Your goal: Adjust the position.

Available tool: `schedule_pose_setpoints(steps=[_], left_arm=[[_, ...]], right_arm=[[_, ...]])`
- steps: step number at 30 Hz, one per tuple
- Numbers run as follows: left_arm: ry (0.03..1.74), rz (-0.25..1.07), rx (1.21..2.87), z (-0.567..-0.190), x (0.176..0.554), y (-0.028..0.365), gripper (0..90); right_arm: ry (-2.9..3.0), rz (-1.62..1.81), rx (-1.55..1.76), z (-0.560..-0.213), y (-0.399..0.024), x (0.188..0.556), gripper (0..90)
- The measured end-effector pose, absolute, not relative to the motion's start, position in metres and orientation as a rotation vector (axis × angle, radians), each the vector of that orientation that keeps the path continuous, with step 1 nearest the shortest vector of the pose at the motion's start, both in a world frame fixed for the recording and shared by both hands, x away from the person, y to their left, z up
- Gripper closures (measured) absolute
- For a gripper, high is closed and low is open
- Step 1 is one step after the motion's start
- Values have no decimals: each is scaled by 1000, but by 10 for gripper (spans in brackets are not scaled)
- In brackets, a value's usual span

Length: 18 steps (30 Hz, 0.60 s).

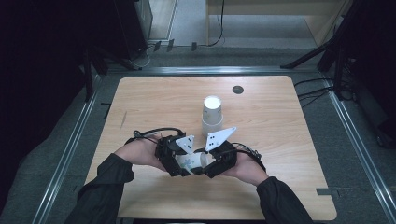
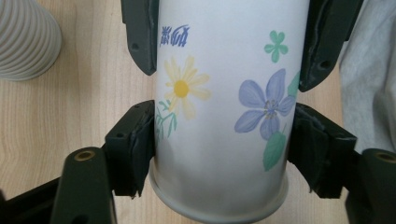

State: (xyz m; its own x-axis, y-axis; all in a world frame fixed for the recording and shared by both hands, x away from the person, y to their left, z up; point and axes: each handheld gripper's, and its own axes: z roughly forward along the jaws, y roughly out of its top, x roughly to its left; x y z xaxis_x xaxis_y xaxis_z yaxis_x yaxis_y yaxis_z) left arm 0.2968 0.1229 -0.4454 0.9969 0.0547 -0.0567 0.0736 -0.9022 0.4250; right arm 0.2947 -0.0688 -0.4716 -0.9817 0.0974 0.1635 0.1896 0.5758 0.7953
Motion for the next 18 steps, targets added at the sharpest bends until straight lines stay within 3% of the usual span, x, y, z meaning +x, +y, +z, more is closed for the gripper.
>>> schedule_pose_setpoints(steps=[2,5,11,18], left_arm=[[116,-75,2682,-447,298,124,179],[123,-60,2664,-447,299,125,121],[224,-72,2604,-448,307,134,135],[228,-76,2501,-447,307,144,134]], right_arm=[[-2697,-1382,-252,-471,-70,295,341],[-2693,-1391,-264,-469,-74,297,340],[-2694,-1433,-282,-464,-82,299,340],[-2671,-1463,-305,-460,-90,301,339]])
